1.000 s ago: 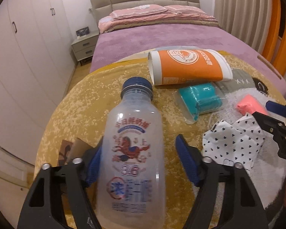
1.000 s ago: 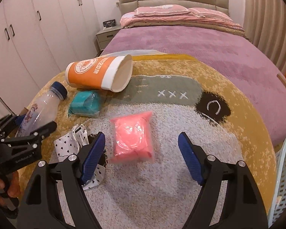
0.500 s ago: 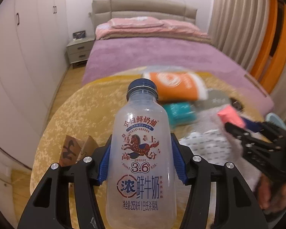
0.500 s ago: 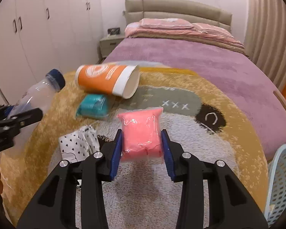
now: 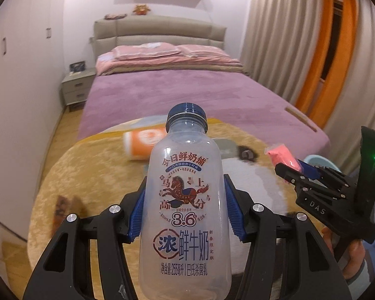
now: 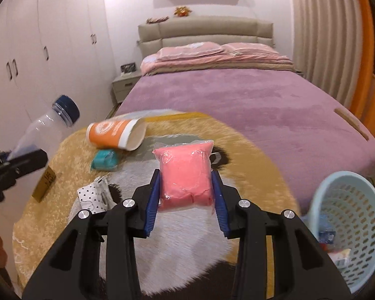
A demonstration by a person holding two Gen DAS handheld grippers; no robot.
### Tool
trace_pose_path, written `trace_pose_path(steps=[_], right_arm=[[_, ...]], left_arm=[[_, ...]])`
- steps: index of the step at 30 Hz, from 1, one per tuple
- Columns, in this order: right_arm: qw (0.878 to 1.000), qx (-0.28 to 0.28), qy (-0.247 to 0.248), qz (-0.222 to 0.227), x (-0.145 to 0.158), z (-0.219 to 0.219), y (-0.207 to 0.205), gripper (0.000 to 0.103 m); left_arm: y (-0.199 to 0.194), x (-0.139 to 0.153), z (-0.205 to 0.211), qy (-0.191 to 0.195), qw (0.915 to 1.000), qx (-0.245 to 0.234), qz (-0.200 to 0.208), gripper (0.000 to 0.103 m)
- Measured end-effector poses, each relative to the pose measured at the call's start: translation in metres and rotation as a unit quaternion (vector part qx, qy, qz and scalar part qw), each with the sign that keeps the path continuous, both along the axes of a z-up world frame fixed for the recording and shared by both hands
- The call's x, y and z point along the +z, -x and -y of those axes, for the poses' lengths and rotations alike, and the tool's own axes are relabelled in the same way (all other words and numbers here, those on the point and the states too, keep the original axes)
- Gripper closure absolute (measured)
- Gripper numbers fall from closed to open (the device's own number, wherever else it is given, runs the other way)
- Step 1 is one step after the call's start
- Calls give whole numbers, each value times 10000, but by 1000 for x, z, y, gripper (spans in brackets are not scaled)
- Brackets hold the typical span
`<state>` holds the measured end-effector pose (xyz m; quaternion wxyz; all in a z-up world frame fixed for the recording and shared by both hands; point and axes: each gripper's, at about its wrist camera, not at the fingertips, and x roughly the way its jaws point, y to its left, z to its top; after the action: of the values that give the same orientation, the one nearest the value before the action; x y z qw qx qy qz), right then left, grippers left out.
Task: Collect trash
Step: 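Grasp the clear milk bottle with the left tool while the right tool grasps the pink bag, then carry the bottle and pink bag over the blue basket and open both tools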
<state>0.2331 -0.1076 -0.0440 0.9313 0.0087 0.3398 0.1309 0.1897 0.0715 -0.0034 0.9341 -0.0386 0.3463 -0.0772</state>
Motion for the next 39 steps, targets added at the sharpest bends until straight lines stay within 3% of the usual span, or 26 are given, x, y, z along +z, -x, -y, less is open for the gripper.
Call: trace_pose_path(steps=[7,16,27,32,39], right_arm=[[9984,-546,-123,-29,13,63,18,67],[9919,-1210,-320,-221,13,152,35,67],[9736,-2006,-820,-711,-24,255,51,67],[9662,-2209,-926,-951,-44,281,55,67],[9591,-2305,-1008,-1300,-70,299,50,66]], left_arm=[[-4,1,57,171,9983,-556,76,49],[-13,-7,149,356,9901,-1357,41,49],[-22,-35,264,230,9761,-2148,-246,49],[-29,-57,308,112,9686,-2438,-470,49],[-42,-84,336,77,9628,-2574,-814,49]])
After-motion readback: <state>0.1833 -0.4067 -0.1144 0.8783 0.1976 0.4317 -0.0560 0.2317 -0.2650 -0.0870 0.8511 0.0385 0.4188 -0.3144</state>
